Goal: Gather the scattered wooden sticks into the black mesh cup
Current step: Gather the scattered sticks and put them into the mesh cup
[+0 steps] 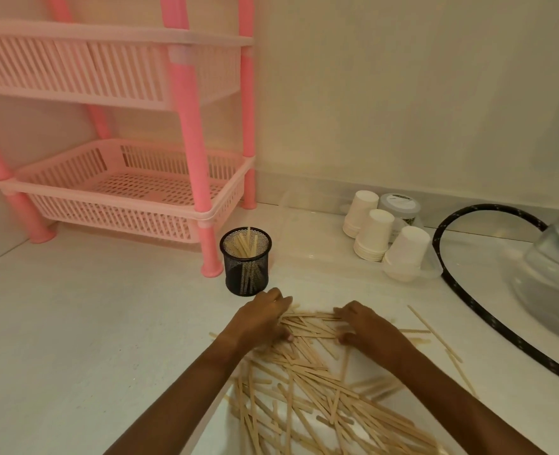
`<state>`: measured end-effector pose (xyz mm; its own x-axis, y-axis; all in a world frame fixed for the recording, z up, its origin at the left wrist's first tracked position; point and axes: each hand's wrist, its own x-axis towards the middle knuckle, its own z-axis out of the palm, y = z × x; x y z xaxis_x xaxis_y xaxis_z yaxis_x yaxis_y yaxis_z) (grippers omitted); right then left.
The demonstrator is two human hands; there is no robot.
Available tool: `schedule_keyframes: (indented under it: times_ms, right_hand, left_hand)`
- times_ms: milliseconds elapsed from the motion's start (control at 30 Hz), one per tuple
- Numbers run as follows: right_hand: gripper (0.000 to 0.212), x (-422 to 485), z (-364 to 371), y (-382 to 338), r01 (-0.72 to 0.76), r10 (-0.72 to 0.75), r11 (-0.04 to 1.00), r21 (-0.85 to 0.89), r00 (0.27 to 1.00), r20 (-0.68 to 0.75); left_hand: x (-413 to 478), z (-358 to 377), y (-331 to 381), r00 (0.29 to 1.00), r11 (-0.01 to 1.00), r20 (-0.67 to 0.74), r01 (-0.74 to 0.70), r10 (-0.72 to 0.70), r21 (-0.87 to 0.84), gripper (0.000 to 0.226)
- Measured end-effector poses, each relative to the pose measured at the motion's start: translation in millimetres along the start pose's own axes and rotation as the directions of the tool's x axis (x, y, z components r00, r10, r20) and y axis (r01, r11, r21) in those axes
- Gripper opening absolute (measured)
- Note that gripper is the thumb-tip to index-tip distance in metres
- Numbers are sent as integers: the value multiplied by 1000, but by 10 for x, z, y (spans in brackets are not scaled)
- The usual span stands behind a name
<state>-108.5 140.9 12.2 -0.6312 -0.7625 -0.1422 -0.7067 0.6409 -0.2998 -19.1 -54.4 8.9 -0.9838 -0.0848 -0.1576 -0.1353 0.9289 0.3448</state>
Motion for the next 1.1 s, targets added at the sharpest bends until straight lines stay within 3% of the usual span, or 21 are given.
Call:
schedule_keyframes:
  times_ms: [133,267,400,667,900,1100]
  right_hand:
    - [42,24,77,-99,49,-59,991,-126,996,-72]
    - [31,33,129,-161,83,-106,969,-233,990,-89]
    - [37,19,207,-221,94,-134,942,-323,985,-104]
    - [36,-30,170,-291,96,-142,937,-336,983,-117]
    - [35,-120,-134,-234,146,-215,952,-268,945,-248]
    - [51,-188,-457,-122,158,-226,968,-196,890,-396]
  left_hand:
    - [40,11,25,999,995,-27,-40,43,92,48]
    - [31,84,35,994,993,-100,-28,40,113,49]
    - [23,148,59,988,986,-144,-28,52,166,29]
    - [-46,183,93,973,993,-227,-26,52,117,26]
    - [-108,141,138,951,991,-310,-48,8,-123,29]
    - [-140,18,168,862,959,-506,-140,-3,-244,27]
